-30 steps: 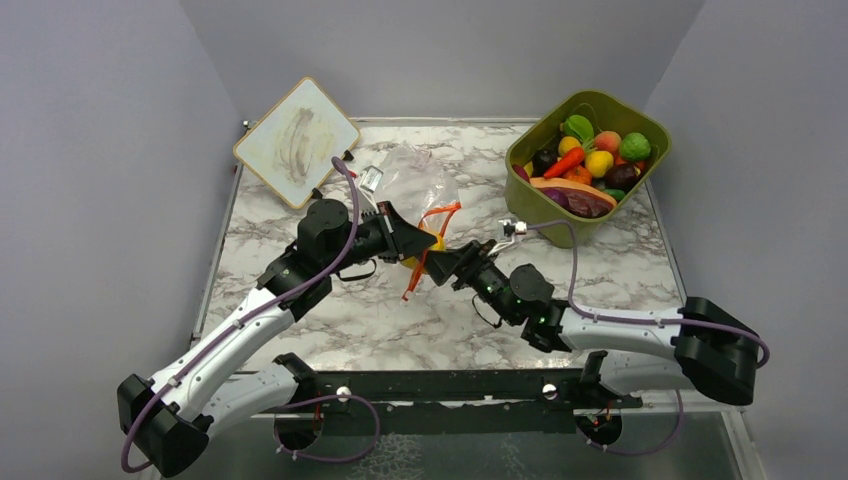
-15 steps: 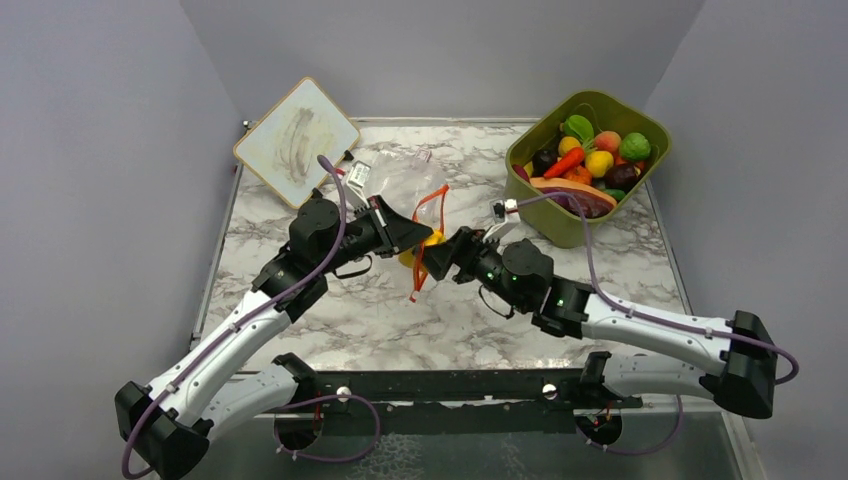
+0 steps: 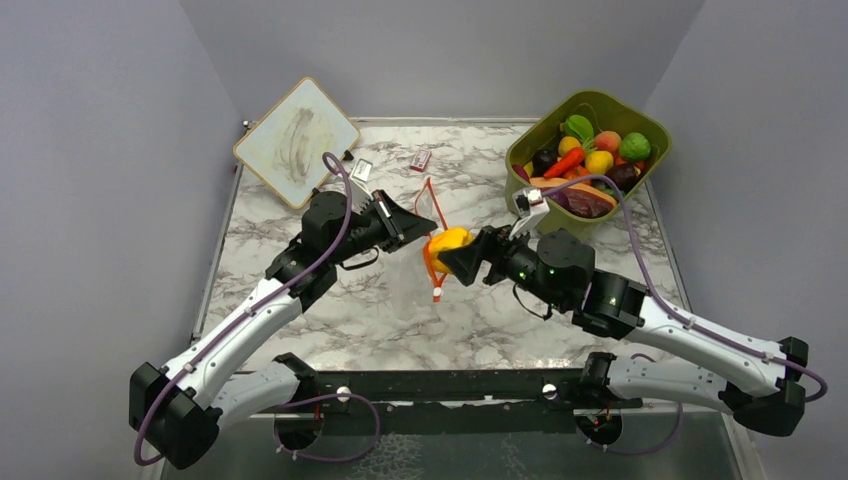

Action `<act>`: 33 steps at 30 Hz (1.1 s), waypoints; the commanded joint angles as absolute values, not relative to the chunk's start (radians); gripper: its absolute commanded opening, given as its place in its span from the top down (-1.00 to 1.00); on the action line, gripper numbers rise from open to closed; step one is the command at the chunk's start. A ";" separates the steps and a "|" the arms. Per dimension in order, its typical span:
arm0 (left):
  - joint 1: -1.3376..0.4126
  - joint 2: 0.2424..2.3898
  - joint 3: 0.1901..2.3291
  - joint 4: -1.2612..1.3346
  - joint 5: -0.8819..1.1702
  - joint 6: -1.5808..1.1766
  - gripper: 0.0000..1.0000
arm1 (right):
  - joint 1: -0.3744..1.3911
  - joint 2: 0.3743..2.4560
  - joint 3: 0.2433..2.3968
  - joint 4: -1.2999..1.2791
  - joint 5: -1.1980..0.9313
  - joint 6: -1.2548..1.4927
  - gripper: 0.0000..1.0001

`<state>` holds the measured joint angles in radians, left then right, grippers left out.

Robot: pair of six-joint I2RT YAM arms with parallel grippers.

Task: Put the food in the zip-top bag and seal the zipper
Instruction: Place the fake vegetable in the zipper food storage bag.

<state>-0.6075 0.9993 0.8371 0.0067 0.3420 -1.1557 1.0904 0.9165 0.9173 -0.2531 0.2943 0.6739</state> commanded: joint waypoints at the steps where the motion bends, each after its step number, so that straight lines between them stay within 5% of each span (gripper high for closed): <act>1: -0.603 1.018 0.826 0.082 0.408 -1.208 1.00 | 1.097 0.986 0.975 -0.324 0.282 0.615 -0.43; 14: -0.601 0.982 0.815 0.072 0.414 -1.207 1.00 | 1.094 1.110 0.998 -0.272 0.374 0.597 -0.25; 18: -0.597 0.970 0.799 0.081 0.412 -1.239 1.00 | 1.095 1.141 1.049 -0.281 0.372 0.588 -0.46; 27: -0.588 0.933 0.749 0.148 0.382 -1.382 1.00 | 1.095 1.206 1.063 -0.283 0.415 0.541 -0.54; 30: -0.580 0.926 0.746 0.132 0.363 -1.379 1.00 | 1.095 1.190 1.081 -0.274 0.360 0.495 -0.73; 31: -0.578 0.927 0.742 0.132 0.363 -1.382 1.00 | 1.094 1.188 1.095 -0.279 0.343 0.484 -0.95; 33: -0.575 0.926 0.731 0.143 0.365 -1.395 1.00 | 1.095 1.183 1.120 -0.301 0.321 0.466 -1.00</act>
<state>-0.5838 0.9478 0.7490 0.0971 0.3809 -1.3426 1.0912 1.2057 1.0538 -0.3317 0.3725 0.5274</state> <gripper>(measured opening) 0.014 0.977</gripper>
